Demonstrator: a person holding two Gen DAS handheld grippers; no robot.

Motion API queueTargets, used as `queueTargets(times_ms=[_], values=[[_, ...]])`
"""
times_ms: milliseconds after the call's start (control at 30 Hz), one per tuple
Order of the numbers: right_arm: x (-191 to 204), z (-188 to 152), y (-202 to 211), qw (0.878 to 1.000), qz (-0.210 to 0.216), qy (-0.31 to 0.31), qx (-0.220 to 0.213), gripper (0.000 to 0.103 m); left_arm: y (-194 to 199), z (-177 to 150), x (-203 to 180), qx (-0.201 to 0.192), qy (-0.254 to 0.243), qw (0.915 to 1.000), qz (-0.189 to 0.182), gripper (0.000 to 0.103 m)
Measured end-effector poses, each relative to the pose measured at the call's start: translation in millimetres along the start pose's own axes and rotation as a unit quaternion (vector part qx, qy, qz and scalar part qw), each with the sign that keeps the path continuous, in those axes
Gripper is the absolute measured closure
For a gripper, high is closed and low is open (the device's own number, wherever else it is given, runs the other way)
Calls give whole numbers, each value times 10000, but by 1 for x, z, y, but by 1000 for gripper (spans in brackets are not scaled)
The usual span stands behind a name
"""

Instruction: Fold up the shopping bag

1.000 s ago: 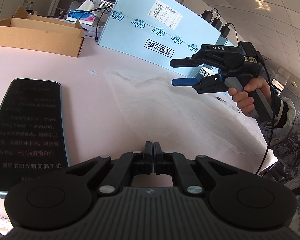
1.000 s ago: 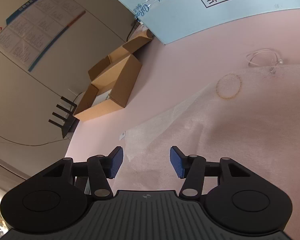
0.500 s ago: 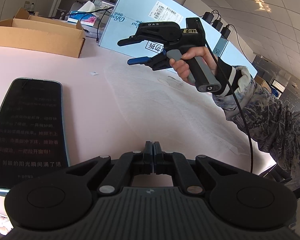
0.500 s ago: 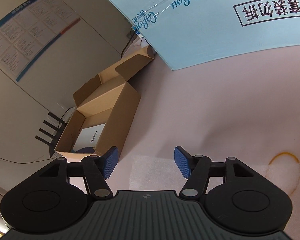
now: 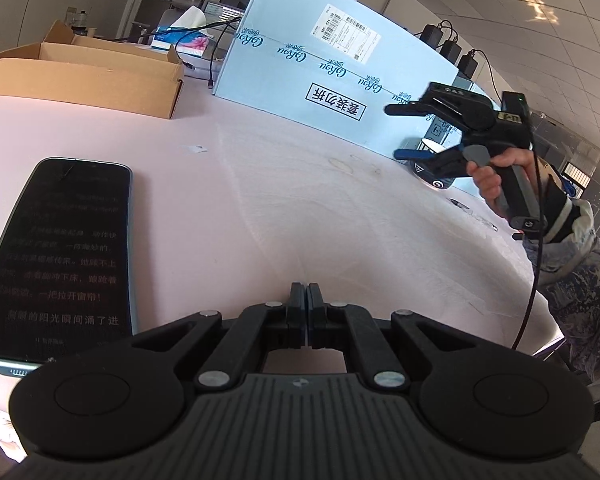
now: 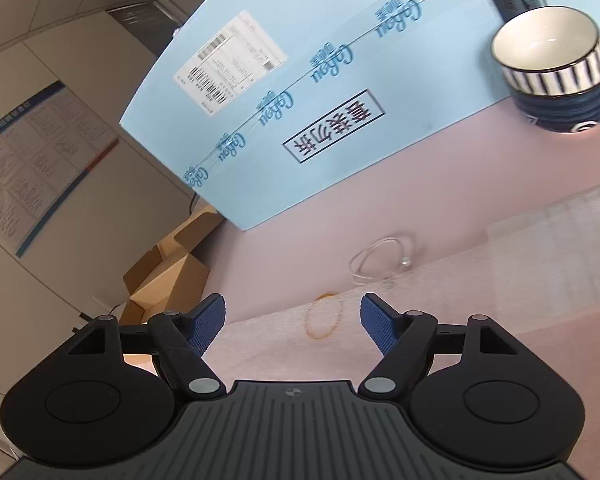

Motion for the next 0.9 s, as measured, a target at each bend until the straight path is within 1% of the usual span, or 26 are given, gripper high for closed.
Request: queueTargets(times_ms=[100, 200, 233, 267, 300, 400, 500, 533, 600, 667, 733, 833, 900], values=[[-34, -26, 41, 9991, -126, -373, -186, 25, -1, 7, -1, 24, 4, 9998, 194, 100], [-62, -43, 71, 9962, -384, -742, -256, 25, -10, 17, -6, 63, -52, 9992, 397, 95], [-71, -49, 80, 9959, -269, -793, -334, 26, -14, 22, -10, 88, -116, 9986, 501, 95], [-79, -53, 89, 9955, -169, -839, -414, 24, -17, 25, -14, 87, -180, 9979, 609, 95], [-84, -55, 99, 9949, -171, -849, -516, 24, -20, 28, -18, 83, -243, 9971, 717, 95], [-94, -56, 120, 9929, -509, -646, -861, 24, -19, 31, -27, 3, -340, 9956, 871, 95], [-101, -61, 125, 9931, -411, -417, -1014, 24, -8, 30, -27, -160, -245, 9916, 1264, 95], [-101, -62, 127, 9934, -438, -314, -1013, 24, -1, 29, -24, -236, -127, 9900, 1386, 95], [-96, -65, 123, 9930, -532, 0, -1053, 16, 12, 27, -19, -348, 41, 9871, 1565, 95], [-93, -66, 120, 9923, -545, 130, -1103, 12, 26, 25, -17, -447, 108, 9817, 1849, 95], [-91, -67, 119, 9918, -579, 150, -1128, 10, 39, 25, -16, -554, 170, 9774, 2032, 95], [-90, -66, 121, 9921, -599, 57, -1098, 10, 46, 28, -18, -615, 182, 9742, 2163, 94], [-90, -65, 130, 9917, -539, -132, -1159, 10, 43, 33, -24, -556, 45, 9759, 2111, 92]])
Point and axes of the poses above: each gripper's, at about its wrist camera, not at the fingertips, and y roughly against the way its jaws point, x to its left, z to its top, the point moved 2 cm from there along -y, roughly the way its jaws point, and after that the axes turned 9 degrees about x, right-handed, at the moved point
